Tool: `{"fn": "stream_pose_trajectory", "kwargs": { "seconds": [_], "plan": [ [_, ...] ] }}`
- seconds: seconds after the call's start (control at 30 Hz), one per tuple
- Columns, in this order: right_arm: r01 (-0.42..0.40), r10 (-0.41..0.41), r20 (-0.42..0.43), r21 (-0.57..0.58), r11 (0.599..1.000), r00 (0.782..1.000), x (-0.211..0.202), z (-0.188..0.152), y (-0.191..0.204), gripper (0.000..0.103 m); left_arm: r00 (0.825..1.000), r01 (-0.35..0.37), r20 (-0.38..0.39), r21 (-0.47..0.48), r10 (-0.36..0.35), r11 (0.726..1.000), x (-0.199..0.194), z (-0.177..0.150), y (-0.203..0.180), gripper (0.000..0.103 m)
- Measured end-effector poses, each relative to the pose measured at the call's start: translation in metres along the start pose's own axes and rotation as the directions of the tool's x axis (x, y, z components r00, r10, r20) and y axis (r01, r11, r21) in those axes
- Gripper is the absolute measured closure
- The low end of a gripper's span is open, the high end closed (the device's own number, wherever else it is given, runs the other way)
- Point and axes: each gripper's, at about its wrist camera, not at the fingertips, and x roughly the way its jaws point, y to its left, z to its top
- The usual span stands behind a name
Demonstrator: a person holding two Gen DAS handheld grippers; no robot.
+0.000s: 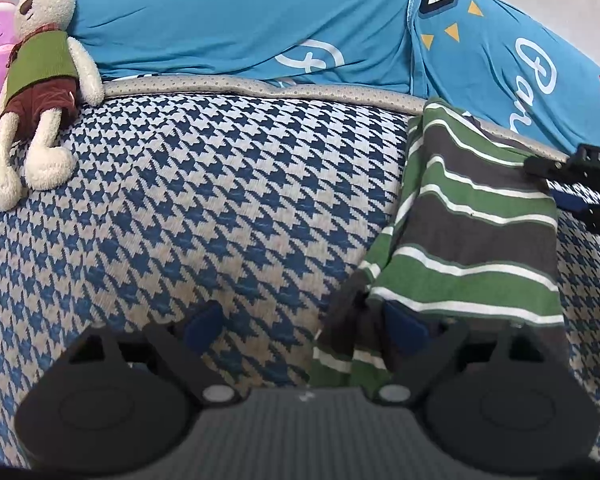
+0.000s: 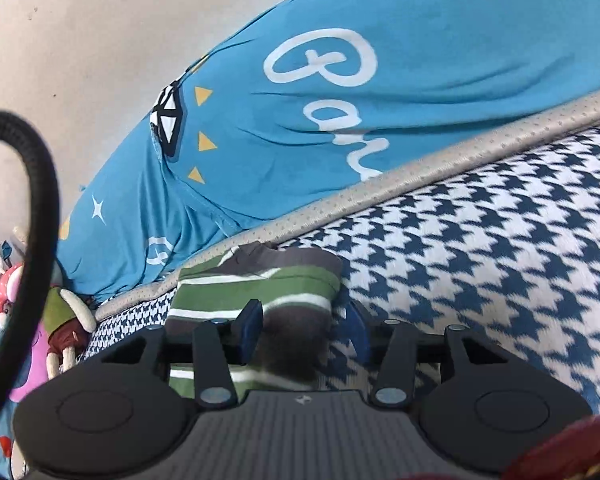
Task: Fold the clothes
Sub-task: 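Open the left gripper while the right gripper closes on the strip's end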
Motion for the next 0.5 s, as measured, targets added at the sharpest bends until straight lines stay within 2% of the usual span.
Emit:
{"fn": "stream_pose_trajectory", "kwargs": {
  "seconds": [0.1,0.17,0.23,0.4,0.5],
  "plan": [
    [-0.011,0.011,-0.003,-0.034,0.999,1.000,0.008,0.001,0.003,0.063,1.000,-0.002,-0.001,0.004,0.002,1.000,0.001,-0.001,0.000,0.009],
    [-0.028,0.028,-0.014,-0.048,0.998,1.000,0.012,0.002,0.006,0.074,1.000,-0.005,-0.001,0.007,0.005,1.000,0.002,-0.001,-0.001,0.008],
    [-0.056,0.054,-0.035,-0.062,0.997,0.998,0.017,0.003,0.007,0.078,1.000,-0.007,-0.002,0.010,0.007,1.000,0.002,-0.001,-0.002,0.008],
    [-0.083,0.082,-0.022,-0.055,0.995,0.996,0.024,0.003,0.004,0.079,1.000,-0.006,-0.004,0.017,0.006,1.000,0.002,-0.002,-0.003,0.007],
    [-0.099,0.098,-0.021,-0.062,0.993,0.995,0.026,0.003,0.006,0.069,1.000,-0.005,-0.005,0.021,0.005,1.000,0.002,-0.002,-0.003,0.007]
  ]
}}
